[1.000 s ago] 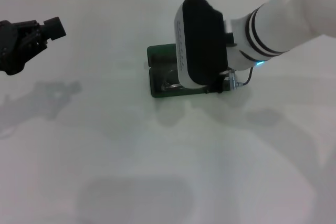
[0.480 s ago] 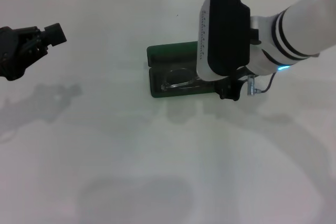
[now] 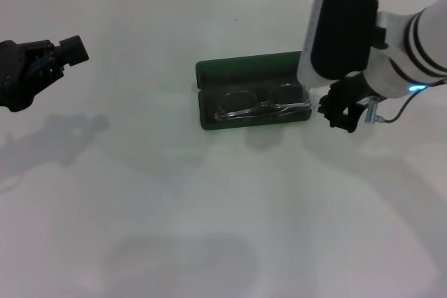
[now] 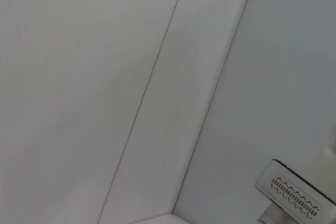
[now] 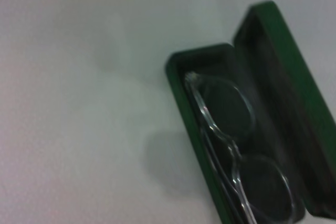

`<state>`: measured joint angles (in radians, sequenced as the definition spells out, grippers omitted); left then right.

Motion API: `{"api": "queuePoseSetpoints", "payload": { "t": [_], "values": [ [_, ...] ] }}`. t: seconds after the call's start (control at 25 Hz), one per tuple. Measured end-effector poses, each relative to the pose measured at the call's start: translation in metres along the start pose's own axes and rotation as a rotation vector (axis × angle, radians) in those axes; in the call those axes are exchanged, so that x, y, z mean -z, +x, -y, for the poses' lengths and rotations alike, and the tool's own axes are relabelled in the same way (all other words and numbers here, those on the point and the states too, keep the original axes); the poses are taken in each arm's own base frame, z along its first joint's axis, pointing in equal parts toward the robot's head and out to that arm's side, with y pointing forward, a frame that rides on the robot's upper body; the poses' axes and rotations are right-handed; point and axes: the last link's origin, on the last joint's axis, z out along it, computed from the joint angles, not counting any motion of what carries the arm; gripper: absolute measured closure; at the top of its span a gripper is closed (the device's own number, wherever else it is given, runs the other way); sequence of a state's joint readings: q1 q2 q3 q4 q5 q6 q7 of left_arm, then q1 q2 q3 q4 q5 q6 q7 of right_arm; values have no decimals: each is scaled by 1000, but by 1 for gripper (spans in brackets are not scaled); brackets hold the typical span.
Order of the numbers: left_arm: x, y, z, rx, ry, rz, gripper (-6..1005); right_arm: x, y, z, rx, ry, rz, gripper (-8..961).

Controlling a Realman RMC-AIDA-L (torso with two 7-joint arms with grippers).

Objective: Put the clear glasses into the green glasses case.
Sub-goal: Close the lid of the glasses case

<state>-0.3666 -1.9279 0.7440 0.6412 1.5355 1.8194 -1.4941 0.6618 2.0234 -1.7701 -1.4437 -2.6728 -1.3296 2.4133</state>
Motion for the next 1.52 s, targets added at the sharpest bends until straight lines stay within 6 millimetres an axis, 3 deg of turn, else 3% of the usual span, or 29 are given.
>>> {"api": "queuePoseSetpoints", "payload": {
  "t": [0.36,1.52],
  "values": [
    [-4,3,1,-7,-9,-1,950,-6,15,9,-52,24,-15,903],
    [-6,4,2,-6,-10,-5,951,-27,10,18,-28,30,-13,945]
  ]
}}
